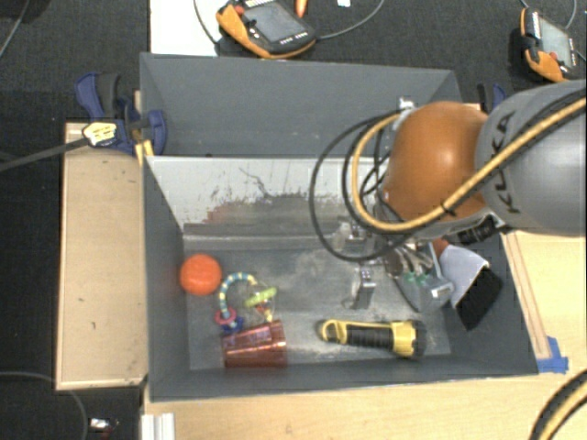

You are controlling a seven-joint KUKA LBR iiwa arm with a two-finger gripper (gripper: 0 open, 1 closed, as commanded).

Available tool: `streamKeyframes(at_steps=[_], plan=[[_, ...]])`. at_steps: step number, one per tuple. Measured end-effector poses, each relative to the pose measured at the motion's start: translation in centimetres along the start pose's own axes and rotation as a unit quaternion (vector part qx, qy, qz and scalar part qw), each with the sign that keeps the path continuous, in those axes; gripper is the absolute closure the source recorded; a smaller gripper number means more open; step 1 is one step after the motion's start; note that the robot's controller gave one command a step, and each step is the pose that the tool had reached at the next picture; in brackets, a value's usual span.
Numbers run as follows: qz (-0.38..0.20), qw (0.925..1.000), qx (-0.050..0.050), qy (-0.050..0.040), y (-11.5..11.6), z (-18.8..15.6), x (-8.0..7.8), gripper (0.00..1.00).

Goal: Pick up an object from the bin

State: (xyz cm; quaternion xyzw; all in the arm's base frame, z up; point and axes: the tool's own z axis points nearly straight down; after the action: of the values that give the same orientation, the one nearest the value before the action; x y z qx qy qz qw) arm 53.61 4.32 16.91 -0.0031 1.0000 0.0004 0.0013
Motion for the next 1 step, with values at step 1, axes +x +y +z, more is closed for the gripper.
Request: streamKeyframes(at_steps=[1], plan=[[-0.069, 0.9976, -0.002, -0.0005, -6.25, 9.68, 3.86, 0.0]])
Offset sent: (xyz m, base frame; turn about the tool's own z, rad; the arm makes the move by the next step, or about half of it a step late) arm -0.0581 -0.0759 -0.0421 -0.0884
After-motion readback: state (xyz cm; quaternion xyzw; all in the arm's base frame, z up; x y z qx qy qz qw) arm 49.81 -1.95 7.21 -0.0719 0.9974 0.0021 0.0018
